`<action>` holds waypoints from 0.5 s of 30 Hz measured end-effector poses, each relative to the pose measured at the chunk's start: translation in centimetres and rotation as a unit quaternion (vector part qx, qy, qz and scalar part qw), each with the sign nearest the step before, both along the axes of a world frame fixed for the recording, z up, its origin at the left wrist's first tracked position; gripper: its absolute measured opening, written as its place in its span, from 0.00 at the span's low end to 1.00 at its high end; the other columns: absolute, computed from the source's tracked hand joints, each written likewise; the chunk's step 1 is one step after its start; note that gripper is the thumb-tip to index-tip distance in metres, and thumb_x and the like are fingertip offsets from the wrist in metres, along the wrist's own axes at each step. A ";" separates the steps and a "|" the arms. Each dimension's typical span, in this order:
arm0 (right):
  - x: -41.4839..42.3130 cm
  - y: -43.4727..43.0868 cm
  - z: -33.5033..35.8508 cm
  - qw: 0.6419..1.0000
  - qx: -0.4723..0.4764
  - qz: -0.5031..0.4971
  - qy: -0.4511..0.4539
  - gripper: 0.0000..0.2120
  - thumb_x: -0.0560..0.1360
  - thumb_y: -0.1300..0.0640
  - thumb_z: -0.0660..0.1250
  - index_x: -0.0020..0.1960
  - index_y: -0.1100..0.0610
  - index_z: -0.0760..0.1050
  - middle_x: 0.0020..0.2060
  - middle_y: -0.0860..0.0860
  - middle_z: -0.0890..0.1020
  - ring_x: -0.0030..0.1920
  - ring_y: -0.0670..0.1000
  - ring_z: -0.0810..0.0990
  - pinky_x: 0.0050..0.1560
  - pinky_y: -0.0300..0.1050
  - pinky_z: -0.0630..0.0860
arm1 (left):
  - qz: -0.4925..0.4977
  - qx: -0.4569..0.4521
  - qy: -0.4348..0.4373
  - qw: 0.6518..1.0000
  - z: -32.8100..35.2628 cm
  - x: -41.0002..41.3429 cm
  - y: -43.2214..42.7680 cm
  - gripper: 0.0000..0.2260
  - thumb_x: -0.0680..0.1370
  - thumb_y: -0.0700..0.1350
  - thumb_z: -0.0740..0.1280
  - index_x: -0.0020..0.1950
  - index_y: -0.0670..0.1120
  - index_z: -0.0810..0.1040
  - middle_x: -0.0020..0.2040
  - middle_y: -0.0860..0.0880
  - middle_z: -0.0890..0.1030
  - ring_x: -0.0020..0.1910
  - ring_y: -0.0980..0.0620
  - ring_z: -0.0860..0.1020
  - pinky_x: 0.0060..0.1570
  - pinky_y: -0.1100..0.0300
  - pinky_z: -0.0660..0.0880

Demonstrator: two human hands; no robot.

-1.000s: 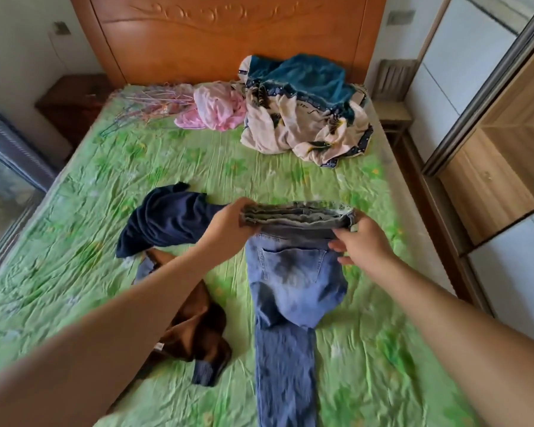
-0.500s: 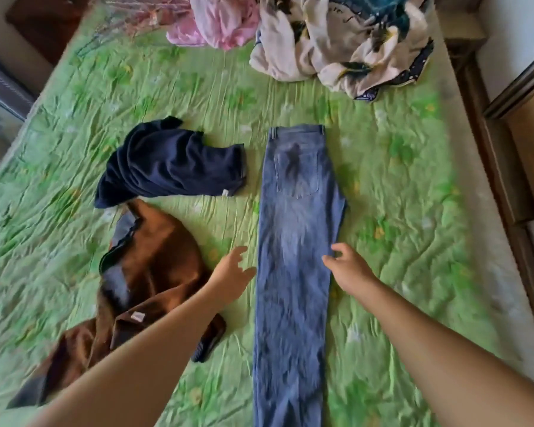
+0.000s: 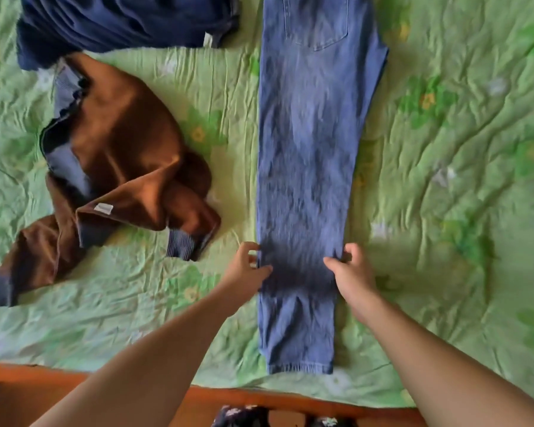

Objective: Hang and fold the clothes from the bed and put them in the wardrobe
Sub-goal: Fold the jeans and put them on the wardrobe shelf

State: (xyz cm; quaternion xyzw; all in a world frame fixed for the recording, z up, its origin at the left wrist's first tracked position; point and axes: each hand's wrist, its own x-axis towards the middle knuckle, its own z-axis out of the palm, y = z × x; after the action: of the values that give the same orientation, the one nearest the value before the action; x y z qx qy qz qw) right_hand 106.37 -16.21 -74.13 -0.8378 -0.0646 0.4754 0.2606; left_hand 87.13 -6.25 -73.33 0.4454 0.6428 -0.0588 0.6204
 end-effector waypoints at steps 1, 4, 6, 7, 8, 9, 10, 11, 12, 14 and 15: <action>-0.3 -0.4 0.0 1.000 0.020 0.001 -0.009 0.11 0.74 0.61 0.72 0.52 0.56 0.73 0.44 0.53 0.80 0.37 0.48 0.74 0.35 0.42 0.68 | 0.007 0.006 -0.002 1.000 -0.2 -0.1 -0.3 0.15 0.78 0.39 0.70 0.62 0.50 0.71 0.51 0.48 0.74 0.38 0.48 0.76 0.40 0.52 0.76; -1.0 -1.7 0.0 0.998 0.059 0.005 -0.002 0.12 0.73 0.58 0.73 0.52 0.52 0.72 0.45 0.53 0.82 0.40 0.50 0.78 0.42 0.45 0.73 | -0.017 0.012 -0.014 1.000 -0.3 -0.7 -0.9 0.14 0.78 0.40 0.71 0.58 0.52 0.72 0.47 0.46 0.77 0.38 0.47 0.77 0.40 0.52 0.76; -1.7 -2.7 -0.4 0.997 0.060 0.009 0.042 0.13 0.72 0.53 0.73 0.54 0.52 0.75 0.48 0.51 0.84 0.47 0.50 0.82 0.49 0.47 0.76 | -0.033 -0.015 -0.033 0.999 -0.4 -1.2 -1.3 0.14 0.78 0.42 0.72 0.59 0.54 0.73 0.48 0.45 0.79 0.41 0.45 0.81 0.44 0.49 0.80; -2.1 -3.1 -0.5 0.996 0.055 0.008 0.067 0.12 0.72 0.52 0.73 0.54 0.52 0.77 0.49 0.49 0.85 0.49 0.50 0.83 0.52 0.48 0.78 | -0.038 -0.029 -0.040 0.998 -0.4 -1.4 -1.5 0.14 0.78 0.43 0.72 0.60 0.54 0.74 0.49 0.45 0.80 0.43 0.45 0.82 0.46 0.47 0.82; -2.6 -3.6 -0.7 0.995 0.048 0.001 0.092 0.09 0.74 0.53 0.73 0.53 0.53 0.80 0.48 0.48 0.86 0.50 0.50 0.84 0.55 0.49 0.79 | -0.042 -0.043 -0.048 0.997 -0.5 -1.6 -1.7 0.12 0.78 0.44 0.72 0.60 0.52 0.76 0.50 0.47 0.80 0.44 0.47 0.83 0.48 0.46 0.82; -3.1 -4.2 -0.9 0.992 0.042 -0.007 0.117 0.06 0.75 0.55 0.73 0.51 0.54 0.81 0.47 0.48 0.87 0.51 0.50 0.84 0.57 0.51 0.80 | -0.049 -0.055 -0.054 0.996 -0.7 -1.9 -1.9 0.09 0.78 0.44 0.72 0.57 0.50 0.78 0.50 0.49 0.81 0.44 0.49 0.83 0.49 0.46 0.83; -3.7 -4.7 -1.1 0.990 0.038 -0.017 0.137 0.07 0.75 0.54 0.74 0.51 0.55 0.82 0.47 0.48 0.87 0.51 0.51 0.85 0.59 0.54 0.80 | -0.053 -0.066 -0.060 0.995 -0.9 -2.1 -2.1 0.06 0.78 0.44 0.72 0.54 0.48 0.80 0.49 0.49 0.81 0.43 0.51 0.83 0.49 0.46 0.83; -4.1 -5.2 -1.2 0.988 0.032 -0.029 0.148 0.11 0.73 0.51 0.75 0.51 0.56 0.83 0.47 0.49 0.87 0.51 0.52 0.85 0.60 0.56 0.79 | -0.054 -0.076 -0.066 0.993 -1.0 -2.4 -2.4 0.04 0.79 0.43 0.72 0.52 0.47 0.80 0.48 0.49 0.81 0.44 0.51 0.83 0.50 0.47 0.83; -4.6 -5.8 -1.4 0.986 0.030 -0.041 0.156 0.16 0.70 0.48 0.76 0.53 0.57 0.83 0.48 0.50 0.88 0.52 0.53 0.86 0.61 0.59 0.79 | -0.052 -0.086 -0.071 0.992 -1.0 -2.6 -2.7 0.03 0.79 0.43 0.72 0.51 0.46 0.81 0.48 0.48 0.82 0.44 0.51 0.83 0.50 0.48 0.83; -5.2 -6.7 -1.7 0.983 0.037 -0.068 0.166 0.20 0.69 0.46 0.75 0.54 0.59 0.83 0.49 0.52 0.87 0.53 0.55 0.86 0.61 0.61 0.79 | -0.074 -0.091 -0.066 0.991 -1.0 -3.3 -3.4 0.06 0.78 0.44 0.72 0.52 0.43 0.81 0.49 0.44 0.83 0.46 0.48 0.84 0.52 0.47 0.83; -5.3 -7.0 -1.7 0.982 0.040 -0.078 0.167 0.19 0.70 0.47 0.75 0.54 0.59 0.83 0.49 0.53 0.87 0.53 0.55 0.86 0.61 0.61 0.79 | -0.091 -0.086 -0.061 0.990 -1.1 -3.6 -3.8 0.07 0.78 0.44 0.72 0.53 0.42 0.81 0.51 0.42 0.84 0.48 0.46 0.84 0.53 0.46 0.82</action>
State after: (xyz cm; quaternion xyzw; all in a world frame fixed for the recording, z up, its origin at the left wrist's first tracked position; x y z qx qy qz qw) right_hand 101.04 -23.21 -75.82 -0.7381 0.0268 0.5837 0.3374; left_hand 83.52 -10.08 -74.46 0.4493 0.5533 -0.1429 0.6868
